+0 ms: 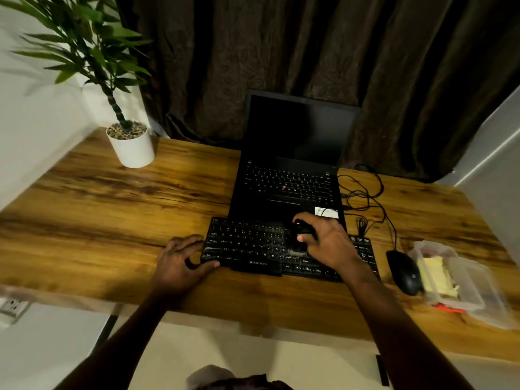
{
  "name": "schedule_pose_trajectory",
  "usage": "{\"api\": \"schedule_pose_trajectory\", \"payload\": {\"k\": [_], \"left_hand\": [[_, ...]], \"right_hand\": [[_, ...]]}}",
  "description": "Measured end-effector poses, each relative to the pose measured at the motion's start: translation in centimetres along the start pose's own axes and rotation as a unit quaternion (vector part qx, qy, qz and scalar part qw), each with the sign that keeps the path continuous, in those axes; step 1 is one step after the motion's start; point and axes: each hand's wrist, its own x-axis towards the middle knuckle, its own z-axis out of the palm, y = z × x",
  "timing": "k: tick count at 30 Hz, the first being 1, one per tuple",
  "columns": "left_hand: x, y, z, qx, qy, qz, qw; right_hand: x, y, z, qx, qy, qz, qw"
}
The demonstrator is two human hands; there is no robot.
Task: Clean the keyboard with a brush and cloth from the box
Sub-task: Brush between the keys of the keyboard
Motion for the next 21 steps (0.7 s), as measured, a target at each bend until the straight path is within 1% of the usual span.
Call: {"api": "schedule_pose_trajectory", "payload": {"k": [5, 7, 12, 15, 18, 21], "left_hand": [[0.1, -0.6, 0.4, 0.002, 0.016, 0.015, 1.000], [0.2, -0.6, 0.6, 0.001, 0.022, 0.018, 1.000], [0.4, -1.1, 1.1, -0.008, 0.035, 0.026, 0.999], [0.4, -1.0, 1.2, -0.014, 0.041, 0.031, 0.999], [0.4, -0.8, 1.1, -0.017, 0.049, 0.037, 0.998], [0.3, -1.0, 1.2, -0.020, 0.058, 0.042, 0.997]], "right_hand": [[0.8, -2.5, 1.7, 0.057, -0.003, -0.024, 0.998], [1.0, -2.5, 1.7, 0.064, -0.004, -0.023, 0.998], [0.7, -0.6, 0.4, -0.008, -0.001, -0.009, 1.000], [0.7, -0.9, 0.1, -0.031, 0.010, -0.034, 0.999], [1.2, -2.3, 1.5, -0.013, 0.000, -0.039, 0.999], [1.6, -3.8, 2.6, 0.041, -0.002, -0.052, 0.998]]}}
